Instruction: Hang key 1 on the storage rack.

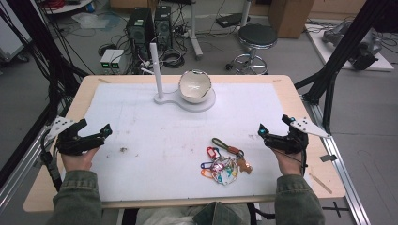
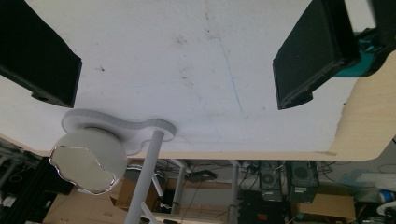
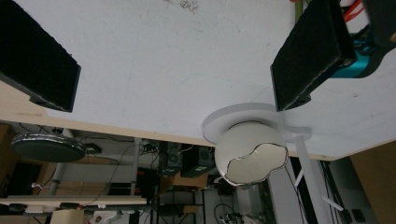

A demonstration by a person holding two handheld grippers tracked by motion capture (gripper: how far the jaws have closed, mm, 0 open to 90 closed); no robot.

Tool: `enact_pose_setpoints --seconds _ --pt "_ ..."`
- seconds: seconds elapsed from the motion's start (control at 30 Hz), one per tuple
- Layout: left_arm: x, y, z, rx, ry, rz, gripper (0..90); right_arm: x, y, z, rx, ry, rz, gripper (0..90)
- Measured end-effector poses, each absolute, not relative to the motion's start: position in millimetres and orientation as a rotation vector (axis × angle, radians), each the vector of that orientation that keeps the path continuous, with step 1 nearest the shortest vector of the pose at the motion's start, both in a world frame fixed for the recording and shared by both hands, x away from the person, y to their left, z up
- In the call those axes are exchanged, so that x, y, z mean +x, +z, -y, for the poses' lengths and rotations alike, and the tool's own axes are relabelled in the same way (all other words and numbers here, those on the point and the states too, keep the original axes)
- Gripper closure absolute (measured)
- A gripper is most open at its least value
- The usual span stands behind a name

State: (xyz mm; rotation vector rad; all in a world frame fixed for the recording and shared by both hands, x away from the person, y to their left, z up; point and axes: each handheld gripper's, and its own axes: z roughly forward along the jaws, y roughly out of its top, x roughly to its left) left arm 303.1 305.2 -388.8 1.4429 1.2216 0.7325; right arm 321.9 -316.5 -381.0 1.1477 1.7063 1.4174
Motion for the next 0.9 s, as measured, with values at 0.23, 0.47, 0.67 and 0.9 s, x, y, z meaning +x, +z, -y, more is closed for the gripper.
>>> enact_pose_setpoints --seconds 0.23,0.47,0.67,0.9 --pt "302.7 -391.0 -305.7 1.453 0.729 -1.230 1.7 323.5 -381.4 318.1 1.161 1.419 -1.716 0.4" --pt "303.7 -391.8 -305.3 1.459 0.730 -1.231 1.7 323.7 -381.4 317.6 1.173 1.412 -1.715 0.4" --pt "303.9 -392.1 -304.4 1.466 0.729 -1.232 1.7 323.9 -380.7 316.0 1.173 1.414 -1.732 0.4" --pt "304.7 -392.4 -305.2 1.469 0.732 -1.233 1.7 324.9 -380.8 310.8 1.163 1.408 -1.781 0.4"
